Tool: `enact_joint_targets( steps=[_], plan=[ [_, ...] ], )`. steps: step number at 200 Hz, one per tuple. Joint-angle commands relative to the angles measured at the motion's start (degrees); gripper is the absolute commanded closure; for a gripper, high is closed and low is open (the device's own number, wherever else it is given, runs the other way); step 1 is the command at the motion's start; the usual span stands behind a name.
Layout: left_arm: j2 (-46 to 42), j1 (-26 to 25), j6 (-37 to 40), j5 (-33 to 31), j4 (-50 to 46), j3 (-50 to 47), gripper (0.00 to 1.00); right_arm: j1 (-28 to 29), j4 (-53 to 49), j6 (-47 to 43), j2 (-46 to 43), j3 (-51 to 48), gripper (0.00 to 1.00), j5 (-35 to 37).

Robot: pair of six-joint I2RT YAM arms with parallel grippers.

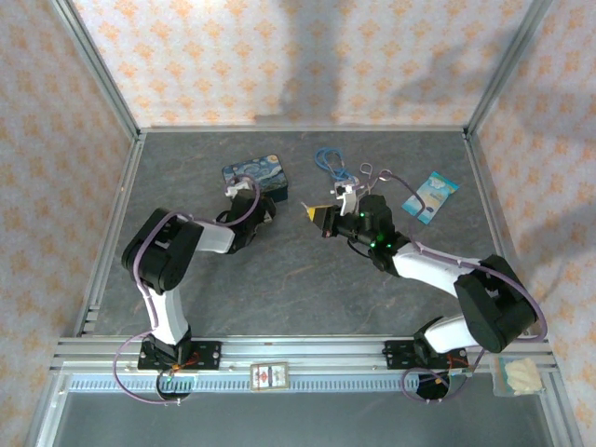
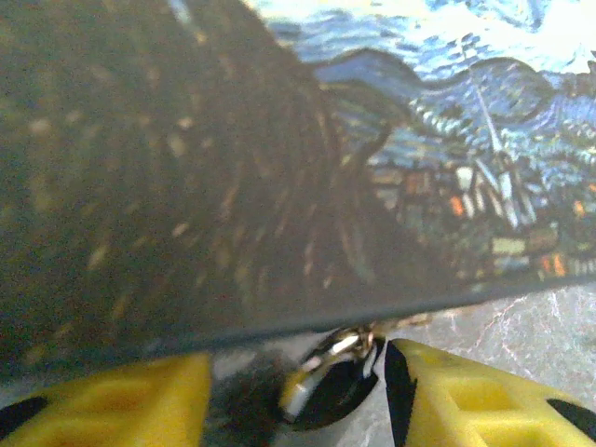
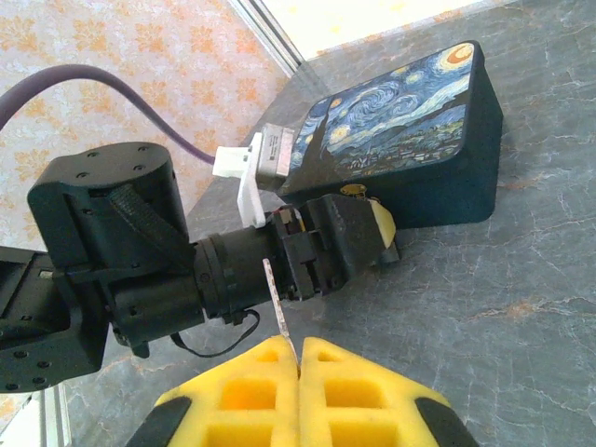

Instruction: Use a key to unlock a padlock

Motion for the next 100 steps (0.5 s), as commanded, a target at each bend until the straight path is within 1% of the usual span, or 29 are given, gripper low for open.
enact_joint_targets(
  steps=[1,23,32,45,65,73,100],
  plan=[
    [3.77,0.46,1.50,-1.41,-0.73,2.35,0.50,0.22,1.33,-0.11,-0.95,-0.06,1.00,0.80],
    [5.44,0.45,1.49,-0.95,0.28,3.08,0.58,0.24,1.24,0.01,-0.91,-0.06,1.00,1.09],
    [5.95,0.46,1.58,-0.52,0.66,3.37,0.62,0.21,1.11,-0.02,-0.88,0.02,1.00,1.08],
    [6.42,0.47,1.58,0.16,0.59,3.79,0.71,0.21,0.90,-0.08,-0.72,0.21,1.00,1.17],
    [6.00,0.47,1.10,1.16,1.43,3.22,0.89,0.22,0.70,-0.11,-0.58,0.49,1.00,1.33],
    [5.56,0.48,0.74,1.64,1.82,2.82,0.93,0.22,0.58,0.00,-0.42,0.47,1.00,1.42],
    [3.36,0.47,-0.62,3.84,2.66,1.44,0.95,0.28,0.71,0.50,0.50,0.42,1.00,1.53]
  ],
)
